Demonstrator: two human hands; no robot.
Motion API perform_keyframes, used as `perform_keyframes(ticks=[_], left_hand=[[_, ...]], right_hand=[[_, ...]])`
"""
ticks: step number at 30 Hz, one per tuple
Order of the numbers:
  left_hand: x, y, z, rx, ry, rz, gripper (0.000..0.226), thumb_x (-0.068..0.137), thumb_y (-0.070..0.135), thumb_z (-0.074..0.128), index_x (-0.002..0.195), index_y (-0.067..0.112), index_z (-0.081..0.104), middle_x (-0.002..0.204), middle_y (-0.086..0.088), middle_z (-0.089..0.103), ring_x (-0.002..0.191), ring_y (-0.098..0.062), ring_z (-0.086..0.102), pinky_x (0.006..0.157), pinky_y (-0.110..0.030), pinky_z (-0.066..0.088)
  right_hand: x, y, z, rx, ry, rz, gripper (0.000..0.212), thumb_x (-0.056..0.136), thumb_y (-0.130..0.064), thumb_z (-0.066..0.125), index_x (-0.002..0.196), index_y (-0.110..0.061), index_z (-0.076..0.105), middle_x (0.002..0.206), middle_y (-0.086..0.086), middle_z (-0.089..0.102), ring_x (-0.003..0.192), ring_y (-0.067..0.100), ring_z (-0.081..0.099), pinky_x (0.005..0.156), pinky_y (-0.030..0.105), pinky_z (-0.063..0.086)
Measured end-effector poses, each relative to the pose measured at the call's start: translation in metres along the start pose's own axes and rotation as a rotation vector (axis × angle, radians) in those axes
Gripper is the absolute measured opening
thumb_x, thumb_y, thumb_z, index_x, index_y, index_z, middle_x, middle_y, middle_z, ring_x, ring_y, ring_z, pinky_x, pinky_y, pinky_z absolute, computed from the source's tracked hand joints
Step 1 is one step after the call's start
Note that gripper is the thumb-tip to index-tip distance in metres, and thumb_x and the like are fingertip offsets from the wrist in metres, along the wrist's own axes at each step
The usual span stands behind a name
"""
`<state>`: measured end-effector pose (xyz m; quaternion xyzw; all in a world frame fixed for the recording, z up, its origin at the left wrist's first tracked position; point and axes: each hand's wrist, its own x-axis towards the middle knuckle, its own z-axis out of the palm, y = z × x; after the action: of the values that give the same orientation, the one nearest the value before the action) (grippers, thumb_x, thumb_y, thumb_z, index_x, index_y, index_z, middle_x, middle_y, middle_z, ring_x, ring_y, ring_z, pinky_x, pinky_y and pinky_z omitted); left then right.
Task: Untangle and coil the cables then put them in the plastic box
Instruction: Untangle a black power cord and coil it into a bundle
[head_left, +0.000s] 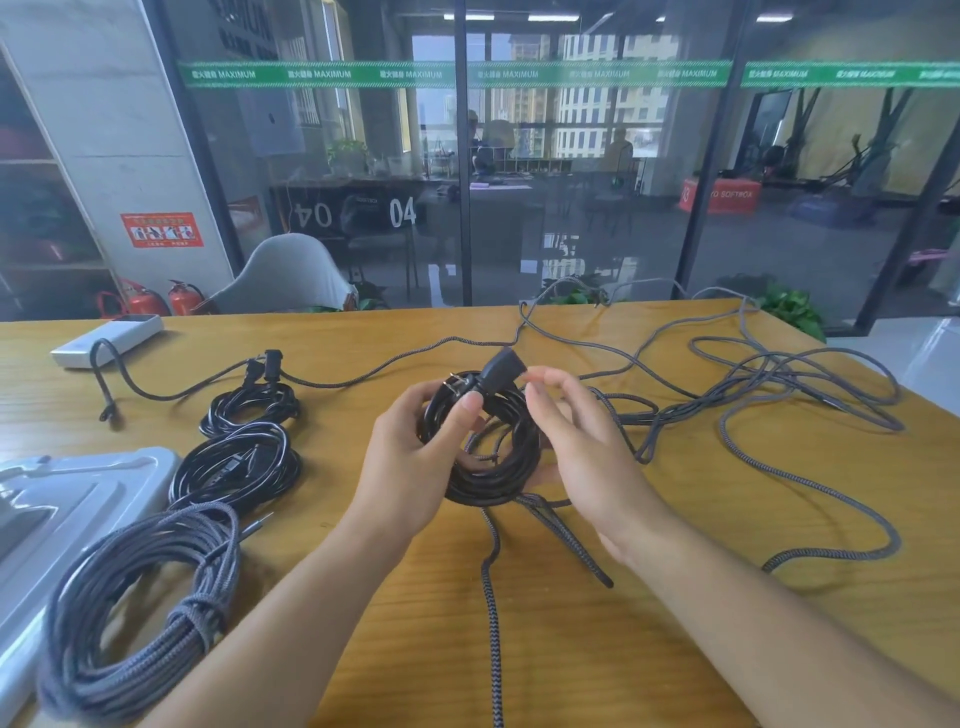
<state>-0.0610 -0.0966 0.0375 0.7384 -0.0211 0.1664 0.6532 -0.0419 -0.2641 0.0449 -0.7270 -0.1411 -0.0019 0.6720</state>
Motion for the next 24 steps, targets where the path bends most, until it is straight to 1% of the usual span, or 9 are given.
perform_keyframes(ticks=[1, 3, 6, 9, 11, 16, 19, 21, 24], left_hand=[[0.002, -0.001, -0.003, 0.004, 0.021, -0.001, 0.029, 0.099, 0.045, 0.063, 0.119, 0.024, 0.067, 0.097, 0.005, 0.077, 0.068, -0.016, 0.074, 0.065, -0.024, 0.053], [0.006, -0.001, -0.010, -0.001, 0.065, -0.001, 0.029, 0.099, 0.046, 0.063, 0.118, 0.025, 0.068, 0.099, 0.006, 0.077, 0.068, -0.014, 0.072, 0.069, -0.028, 0.054], [0.011, 0.001, -0.021, -0.021, 0.118, -0.014, 0.027, 0.100, 0.045, 0.063, 0.116, 0.024, 0.069, 0.099, 0.006, 0.076, 0.066, -0.011, 0.070, 0.071, -0.028, 0.053], [0.016, -0.001, -0.031, -0.037, 0.141, -0.032, 0.023, 0.100, 0.041, 0.065, 0.115, 0.024, 0.070, 0.099, 0.003, 0.076, 0.062, -0.010, 0.068, 0.063, -0.019, 0.053], [0.019, -0.005, -0.035, -0.044, 0.159, -0.045, 0.022, 0.100, 0.039, 0.067, 0.115, 0.024, 0.071, 0.100, 0.000, 0.075, 0.061, -0.010, 0.067, 0.059, -0.016, 0.051], [0.028, -0.017, -0.045, -0.034, 0.229, -0.084, 0.023, 0.102, 0.045, 0.062, 0.113, 0.027, 0.072, 0.092, 0.002, 0.069, 0.069, -0.010, 0.068, 0.075, -0.030, 0.053], [0.033, -0.026, -0.051, -0.023, 0.305, -0.108, 0.020, 0.102, 0.042, 0.062, 0.111, 0.025, 0.071, 0.088, 0.006, 0.068, 0.072, -0.009, 0.071, 0.071, -0.029, 0.049], [0.037, -0.035, -0.055, 0.003, 0.348, -0.133, 0.020, 0.101, 0.037, 0.064, 0.114, 0.022, 0.070, 0.093, 0.005, 0.071, 0.082, -0.010, 0.073, 0.069, -0.027, 0.047], [0.041, -0.045, -0.061, 0.085, 0.373, -0.163, 0.034, 0.097, 0.036, 0.068, 0.128, 0.021, 0.068, 0.111, 0.006, 0.072, 0.102, -0.013, 0.068, 0.079, -0.028, 0.047]], right_hand=[[0.001, 0.000, -0.001, -0.029, 0.003, -0.017, 0.024, 0.104, -0.047, 0.055, 0.127, -0.044, 0.060, 0.116, -0.001, 0.071, 0.103, 0.010, 0.070, 0.087, 0.044, 0.063], [0.001, -0.002, -0.001, -0.077, -0.005, -0.059, 0.032, 0.104, -0.037, 0.061, 0.135, -0.040, 0.058, 0.115, -0.006, 0.070, 0.097, 0.007, 0.071, 0.073, 0.033, 0.063], [0.003, -0.007, 0.003, -0.107, -0.065, -0.063, 0.043, 0.101, -0.026, 0.067, 0.141, -0.038, 0.056, 0.109, -0.005, 0.072, 0.088, 0.015, 0.075, 0.065, 0.027, 0.059], [0.011, -0.007, 0.018, -0.112, -0.133, -0.009, 0.050, 0.100, -0.022, 0.070, 0.145, -0.039, 0.054, 0.111, 0.002, 0.071, 0.084, 0.019, 0.076, 0.064, 0.032, 0.060], [0.020, -0.007, 0.027, -0.121, -0.152, 0.019, 0.050, 0.100, -0.021, 0.070, 0.144, -0.037, 0.055, 0.112, 0.005, 0.071, 0.081, 0.020, 0.076, 0.062, 0.031, 0.059], [0.047, -0.012, 0.049, -0.201, -0.122, 0.048, 0.046, 0.098, -0.014, 0.070, 0.139, -0.032, 0.061, 0.104, 0.007, 0.071, 0.071, 0.020, 0.076, 0.065, 0.031, 0.062], [0.062, -0.004, 0.068, -0.234, -0.114, 0.078, 0.051, 0.096, -0.010, 0.070, 0.142, -0.030, 0.060, 0.100, 0.008, 0.072, 0.071, 0.020, 0.077, 0.076, 0.040, 0.066], [0.068, 0.002, 0.079, -0.235, -0.104, 0.125, 0.052, 0.096, -0.008, 0.069, 0.142, -0.029, 0.059, 0.098, 0.006, 0.071, 0.071, 0.019, 0.078, 0.078, 0.041, 0.066], [0.075, 0.010, 0.090, -0.206, -0.093, 0.191, 0.052, 0.096, -0.006, 0.069, 0.143, -0.026, 0.058, 0.093, 0.004, 0.069, 0.072, 0.019, 0.078, 0.077, 0.040, 0.066]])
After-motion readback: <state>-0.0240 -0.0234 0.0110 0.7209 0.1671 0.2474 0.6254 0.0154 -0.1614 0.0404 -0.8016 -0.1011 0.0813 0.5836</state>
